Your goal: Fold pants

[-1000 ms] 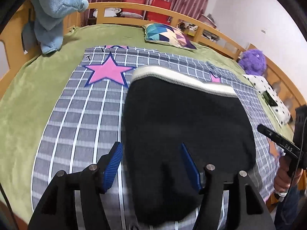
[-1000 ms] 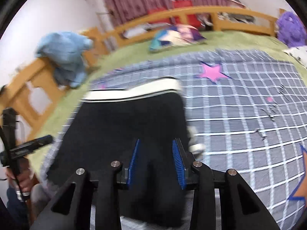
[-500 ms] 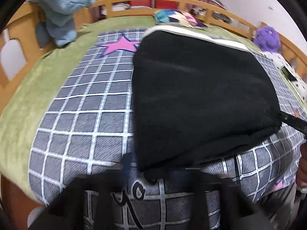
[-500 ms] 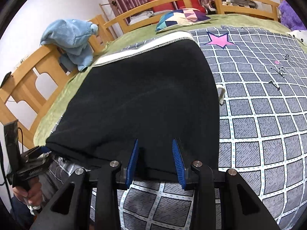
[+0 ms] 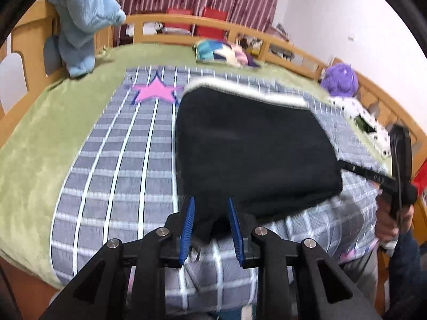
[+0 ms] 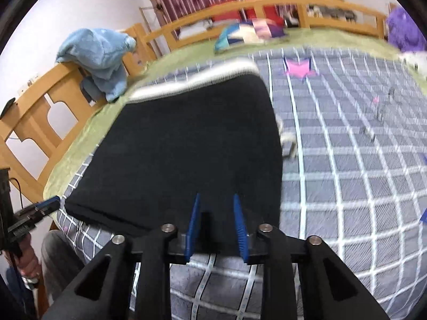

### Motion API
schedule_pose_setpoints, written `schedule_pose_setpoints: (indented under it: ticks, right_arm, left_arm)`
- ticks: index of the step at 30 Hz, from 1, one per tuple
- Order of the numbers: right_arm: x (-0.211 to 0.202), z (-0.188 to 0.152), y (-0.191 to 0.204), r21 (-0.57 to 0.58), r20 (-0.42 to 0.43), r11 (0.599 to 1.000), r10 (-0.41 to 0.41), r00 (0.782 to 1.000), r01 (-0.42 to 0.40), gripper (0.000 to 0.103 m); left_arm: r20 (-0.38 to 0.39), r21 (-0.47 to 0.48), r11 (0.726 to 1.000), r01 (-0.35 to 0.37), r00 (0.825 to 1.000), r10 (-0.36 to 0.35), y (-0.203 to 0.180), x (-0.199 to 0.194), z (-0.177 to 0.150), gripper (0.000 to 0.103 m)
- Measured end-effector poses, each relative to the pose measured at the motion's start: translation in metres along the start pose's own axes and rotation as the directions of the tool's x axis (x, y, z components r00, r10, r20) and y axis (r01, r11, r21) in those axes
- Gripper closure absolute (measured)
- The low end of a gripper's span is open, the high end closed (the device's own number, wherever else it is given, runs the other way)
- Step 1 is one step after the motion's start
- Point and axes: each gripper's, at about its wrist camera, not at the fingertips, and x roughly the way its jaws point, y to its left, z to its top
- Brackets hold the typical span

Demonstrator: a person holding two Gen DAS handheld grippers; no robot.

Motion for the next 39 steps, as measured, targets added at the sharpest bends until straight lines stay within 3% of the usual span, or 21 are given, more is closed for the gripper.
schedule_pose_setpoints:
  ticks: [2,4,7,9,11,12,14,15,17,22,25,27,28,29,30,32,36,39]
  right_arm:
    - [0.000,0.007,0.003,-0.028,0.038,0.999,-0.029,0.999,0.030,0.070]
    - [0.011,0.009,0.000,-0.024,0.027,0.998,-0.062,0.998,0.063,0.069]
    - [0.032,-0.003,-0.006,-0.064,-0.021,0.991,-0.117,0.993,0.115,0.073]
    - [0.036,-0.012,-0.006,-0.085,-0.031,0.987,-0.136,0.990,0.133,0.073]
    - [0.033,-0.011,-0.002,-0.112,-0.053,0.984,-0.144,0.988,0.138,0.073]
    - [0.031,-0.007,-0.001,-0.123,-0.065,0.984,-0.139,0.988,0.130,0.073]
    - [0.021,0.007,-0.003,-0.120,-0.055,0.990,-0.086,0.995,0.079,0.073]
    - [0.016,0.015,-0.005,-0.115,-0.027,0.992,-0.062,0.998,0.059,0.068]
    - [0.011,0.038,-0.003,-0.130,0.057,0.990,-0.051,0.997,0.058,0.058]
    - [0.043,0.099,0.012,-0.172,0.151,0.982,-0.057,0.987,0.083,0.057]
    - [0.074,0.123,0.017,-0.194,0.149,0.978,-0.050,0.988,0.079,0.057]
    - [0.105,0.122,0.015,-0.230,0.137,0.961,-0.123,0.983,0.152,0.060]
    - [0.130,0.116,0.009,-0.241,0.105,0.948,-0.189,0.976,0.209,0.060]
    - [0.141,0.116,0.003,-0.229,0.074,0.950,-0.200,0.977,0.211,0.060]
    - [0.136,0.120,-0.005,-0.185,0.085,0.969,-0.148,0.985,0.162,0.060]
    - [0.137,0.122,-0.015,-0.142,0.066,0.980,-0.134,0.989,0.142,0.060]
    - [0.137,0.121,-0.008,-0.180,0.082,0.968,-0.162,0.983,0.174,0.061]
    - [0.134,0.121,-0.016,-0.142,0.067,0.981,-0.121,0.990,0.130,0.060]
  left_arm:
    - [0.024,-0.008,1.000,0.026,0.999,-0.026,-0.007,0.007,0.012,0.071]
    - [-0.015,-0.010,1.000,-0.030,0.999,0.029,-0.015,0.031,0.017,0.069]
    - [-0.142,-0.002,0.995,-0.101,0.985,0.099,-0.014,0.074,-0.001,0.069]
    - [-0.119,0.016,0.993,-0.119,0.986,0.120,-0.015,0.078,-0.013,0.069]
    - [-0.147,0.019,0.996,-0.086,0.985,0.088,-0.013,0.074,-0.007,0.069]
    - [-0.164,-0.021,0.999,-0.043,0.986,0.039,-0.007,0.070,0.001,0.069]
    - [-0.145,-0.111,0.993,0.049,0.987,-0.065,0.006,0.067,0.020,0.068]
    - [-0.120,-0.124,0.990,0.064,0.990,-0.079,0.008,0.068,0.033,0.066]
    - [-0.080,-0.080,0.996,0.035,0.996,-0.041,0.001,0.077,0.055,0.059]
    - [0.001,0.017,0.999,-0.045,0.999,0.045,-0.025,0.125,0.116,0.057]
    - [0.024,0.046,0.995,-0.092,0.996,0.091,-0.035,0.162,0.141,0.044]
    - [0.023,0.074,0.976,-0.207,0.978,0.206,-0.034,0.197,0.144,0.031]
    - [-0.038,0.063,0.970,-0.236,0.970,0.239,-0.027,0.219,0.141,0.027]
    - [-0.099,0.021,0.978,-0.205,0.973,0.207,-0.018,0.234,0.135,0.023]
    - [-0.114,-0.055,0.990,-0.133,0.985,0.126,-0.003,0.237,0.133,0.022]
    - [-0.092,-0.137,0.988,-0.066,0.994,0.054,0.013,0.231,0.136,0.022]
    - [-0.095,-0.125,0.987,-0.100,0.992,0.088,0.010,0.229,0.136,0.021]
    - [-0.126,-0.128,0.985,-0.119,0.987,0.103,0.007,0.215,0.133,0.021]
